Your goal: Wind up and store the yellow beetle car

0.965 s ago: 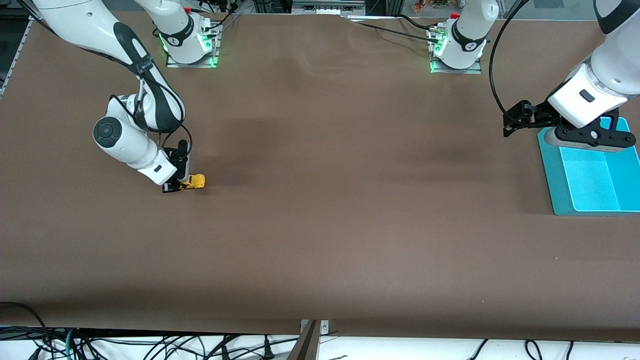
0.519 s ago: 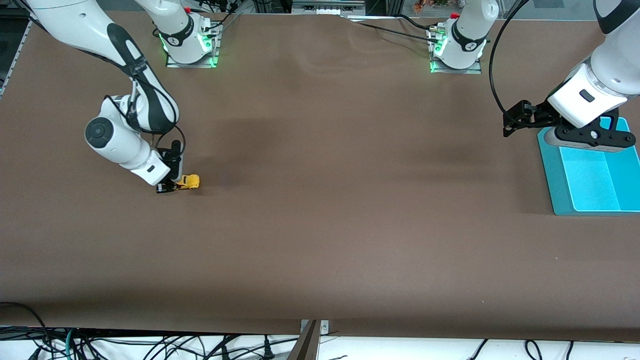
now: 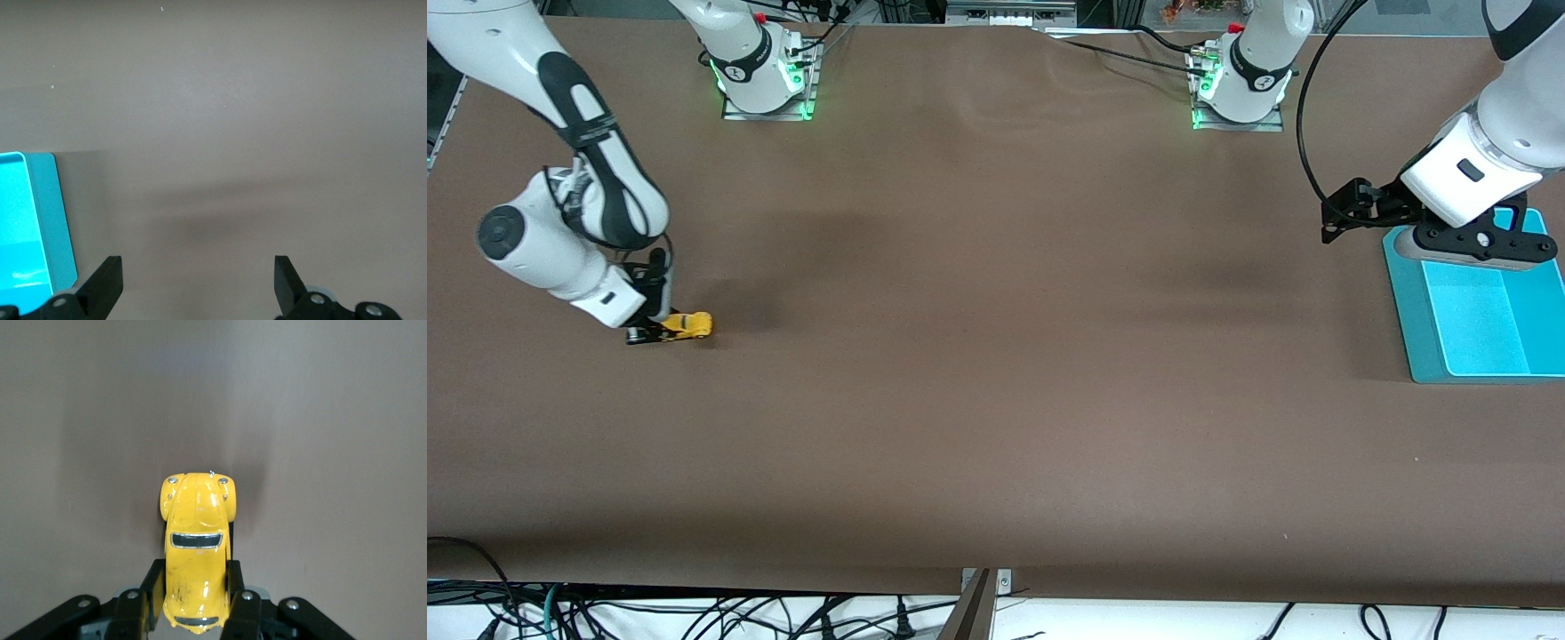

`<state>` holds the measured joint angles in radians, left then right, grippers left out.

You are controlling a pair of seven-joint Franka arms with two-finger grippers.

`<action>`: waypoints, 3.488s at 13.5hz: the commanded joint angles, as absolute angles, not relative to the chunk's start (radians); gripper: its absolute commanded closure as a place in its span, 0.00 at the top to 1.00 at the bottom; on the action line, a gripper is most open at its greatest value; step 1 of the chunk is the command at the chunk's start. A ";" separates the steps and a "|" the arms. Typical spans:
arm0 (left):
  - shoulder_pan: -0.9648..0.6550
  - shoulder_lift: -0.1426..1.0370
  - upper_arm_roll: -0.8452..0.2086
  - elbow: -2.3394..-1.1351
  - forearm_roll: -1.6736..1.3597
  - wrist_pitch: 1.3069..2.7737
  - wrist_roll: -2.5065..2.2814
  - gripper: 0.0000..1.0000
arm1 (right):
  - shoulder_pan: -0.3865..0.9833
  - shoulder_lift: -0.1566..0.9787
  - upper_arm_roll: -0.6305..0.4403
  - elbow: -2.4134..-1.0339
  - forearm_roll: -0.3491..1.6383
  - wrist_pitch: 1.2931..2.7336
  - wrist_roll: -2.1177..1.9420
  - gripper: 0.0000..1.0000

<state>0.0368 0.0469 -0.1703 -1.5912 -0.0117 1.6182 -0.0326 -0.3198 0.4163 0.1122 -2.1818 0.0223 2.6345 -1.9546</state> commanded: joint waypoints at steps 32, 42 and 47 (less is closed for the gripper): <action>0.032 0.052 -0.169 -1.568 -0.029 1.595 -0.023 1.00 | -0.353 0.098 0.183 -1.819 0.034 1.954 -1.511 1.00; 0.041 0.060 -0.166 -1.569 -0.029 1.565 -0.014 1.00 | -0.345 0.006 0.184 -1.818 0.031 1.852 -1.251 1.00; 0.049 0.106 -0.157 -1.581 0.014 1.494 -0.006 1.00 | -0.339 -0.026 0.198 -1.818 0.032 1.832 -1.048 1.00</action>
<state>0.0404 0.0828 -0.1653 -1.5928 -0.0078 1.5298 -0.0326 -0.3391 0.0032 0.1921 -1.8157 0.0235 1.8590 -1.1439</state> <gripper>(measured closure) 0.000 0.000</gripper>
